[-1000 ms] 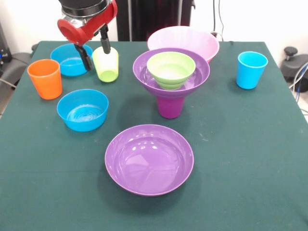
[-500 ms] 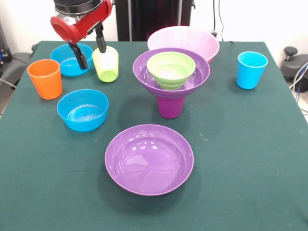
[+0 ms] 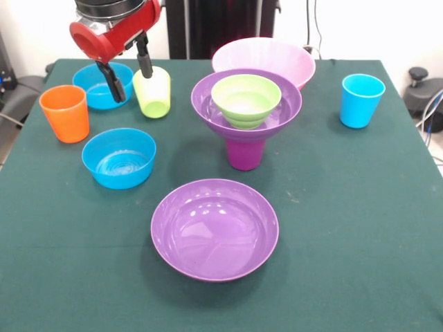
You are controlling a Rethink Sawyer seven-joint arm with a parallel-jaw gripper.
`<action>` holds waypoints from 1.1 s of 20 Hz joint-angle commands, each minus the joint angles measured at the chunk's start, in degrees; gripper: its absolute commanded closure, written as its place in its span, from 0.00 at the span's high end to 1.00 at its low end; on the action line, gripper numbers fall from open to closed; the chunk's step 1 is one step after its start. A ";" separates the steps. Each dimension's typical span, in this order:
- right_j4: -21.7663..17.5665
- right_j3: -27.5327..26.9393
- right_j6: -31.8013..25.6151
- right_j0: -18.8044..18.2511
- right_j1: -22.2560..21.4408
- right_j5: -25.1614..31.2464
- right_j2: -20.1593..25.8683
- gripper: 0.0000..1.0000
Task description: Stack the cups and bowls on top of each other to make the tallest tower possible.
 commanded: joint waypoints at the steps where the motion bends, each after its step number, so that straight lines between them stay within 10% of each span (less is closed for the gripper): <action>1: -2.90 -2.13 -11.66 0.04 2.70 6.11 1.95 1.00; 22: -3.46 -2.45 -12.06 -0.40 3.41 5.72 2.21 1.00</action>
